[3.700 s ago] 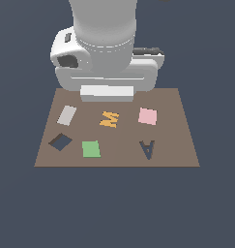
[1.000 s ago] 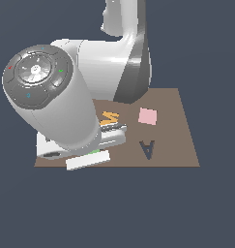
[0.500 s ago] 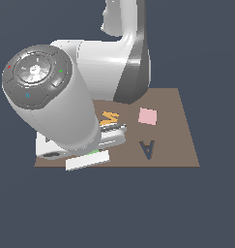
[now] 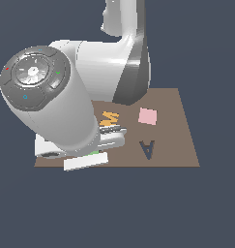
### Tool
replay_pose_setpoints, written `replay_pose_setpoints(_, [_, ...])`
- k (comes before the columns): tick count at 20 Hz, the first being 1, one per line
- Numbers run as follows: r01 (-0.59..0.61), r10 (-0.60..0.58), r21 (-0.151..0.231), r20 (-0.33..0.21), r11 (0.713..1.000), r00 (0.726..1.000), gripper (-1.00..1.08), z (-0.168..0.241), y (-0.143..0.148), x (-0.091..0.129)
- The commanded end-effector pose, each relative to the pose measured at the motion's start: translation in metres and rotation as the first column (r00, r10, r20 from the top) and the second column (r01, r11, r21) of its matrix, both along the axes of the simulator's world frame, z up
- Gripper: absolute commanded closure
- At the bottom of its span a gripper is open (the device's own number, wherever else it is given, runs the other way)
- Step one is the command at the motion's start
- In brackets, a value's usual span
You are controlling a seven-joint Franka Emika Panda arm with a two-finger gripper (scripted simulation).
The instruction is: Insert a designated object into the corresponding slot on a board.
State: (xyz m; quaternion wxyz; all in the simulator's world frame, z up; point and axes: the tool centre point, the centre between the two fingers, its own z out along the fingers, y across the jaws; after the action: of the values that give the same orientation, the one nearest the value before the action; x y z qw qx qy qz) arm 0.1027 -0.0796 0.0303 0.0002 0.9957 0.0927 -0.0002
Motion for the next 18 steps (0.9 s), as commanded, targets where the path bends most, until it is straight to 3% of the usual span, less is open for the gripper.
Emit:
replay_pose_setpoints(1, [0.031, -0.031, 0.000, 0.000, 1.000, 1.000, 1.08, 0.000, -0.001, 0.002])
replay_pose_setpoints(7, [0.150, -0.150, 0.000, 0.001, 0.989, 0.989, 1.08, 0.001, -0.006, 0.007])
replay_pose_setpoints(11, [0.258, -0.258, 0.000, 0.001, 0.966, 0.966, 1.08, 0.002, -0.011, 0.011])
replay_pose_setpoints(15, [0.386, -0.386, 0.000, 0.001, 0.923, 0.923, 1.08, 0.002, -0.017, 0.015])
replay_pose_setpoints(18, [0.491, -0.491, 0.001, 0.001, 0.871, 0.871, 1.08, 0.003, -0.023, 0.018])
